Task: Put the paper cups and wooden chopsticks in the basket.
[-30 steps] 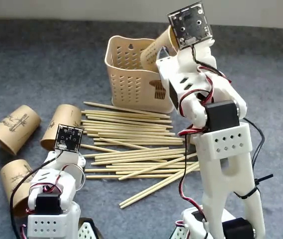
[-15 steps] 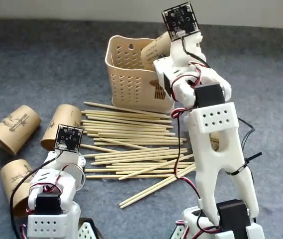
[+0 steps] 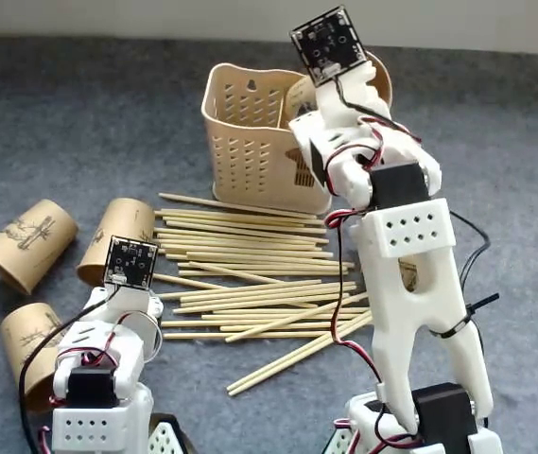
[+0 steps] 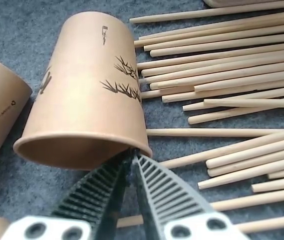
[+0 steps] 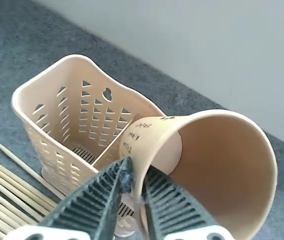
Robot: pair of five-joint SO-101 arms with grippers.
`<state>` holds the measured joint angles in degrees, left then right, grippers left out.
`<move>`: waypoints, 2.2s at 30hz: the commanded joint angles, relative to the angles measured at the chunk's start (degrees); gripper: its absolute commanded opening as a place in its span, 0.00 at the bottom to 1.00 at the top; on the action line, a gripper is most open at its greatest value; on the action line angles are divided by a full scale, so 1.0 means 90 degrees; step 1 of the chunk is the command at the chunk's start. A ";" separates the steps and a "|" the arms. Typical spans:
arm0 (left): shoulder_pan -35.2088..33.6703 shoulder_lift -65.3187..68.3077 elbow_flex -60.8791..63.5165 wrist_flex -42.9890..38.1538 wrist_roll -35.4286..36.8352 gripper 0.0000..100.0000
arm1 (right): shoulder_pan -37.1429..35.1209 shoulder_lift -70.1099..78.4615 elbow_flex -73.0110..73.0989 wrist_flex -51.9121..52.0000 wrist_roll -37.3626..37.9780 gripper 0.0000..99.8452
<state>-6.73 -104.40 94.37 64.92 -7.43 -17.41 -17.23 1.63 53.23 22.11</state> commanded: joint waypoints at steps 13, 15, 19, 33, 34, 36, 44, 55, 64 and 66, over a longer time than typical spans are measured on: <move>-0.0054 -0.0103 0.0044 -0.0127 -0.0039 0.03 | -0.0493 -0.0337 -0.0317 0.0581 0.0987 0.20; -0.0054 -0.0103 0.0044 -0.0127 -0.0039 0.03 | -0.0532 -0.0376 -0.0327 0.0552 0.0987 0.20; -0.0054 -0.0103 0.0044 -0.0127 -0.0039 0.03 | -0.0708 -0.0386 -0.0464 0.0552 0.0987 0.20; -0.0073 -0.0103 0.0034 -0.0127 -0.0039 0.03 | -0.0991 -0.0913 -0.0591 0.1470 -0.0147 0.15; -0.0063 -0.0103 0.0034 -0.0127 -0.0039 0.03 | -0.0991 -0.1031 -0.0591 0.1607 -0.0264 0.12; -0.0063 -0.0103 0.0024 -0.0127 -0.0039 0.03 | -0.0991 -0.1284 -0.0591 0.1871 -0.0430 0.08; -0.0093 -0.0103 -0.0024 -0.0127 -0.0039 0.03 | -0.1089 -0.2466 0.0484 0.2701 -0.0479 0.05; -0.0112 -0.0103 -0.0581 0.0244 -0.0039 0.03 | -0.0659 -0.5016 0.4479 0.1284 -0.0479 0.05; -0.0845 -0.0103 -0.1050 0.0400 -0.0049 0.03 | -0.0347 -0.6608 0.6364 0.0718 -0.0899 0.05; -0.0962 -0.0103 -0.1128 0.0381 -0.0186 0.03 | -0.0337 -0.6862 0.6696 0.0542 -0.1055 0.05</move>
<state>-13.23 -104.40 88.04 68.53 -7.43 -21.27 -75.43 59.91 61.41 14.81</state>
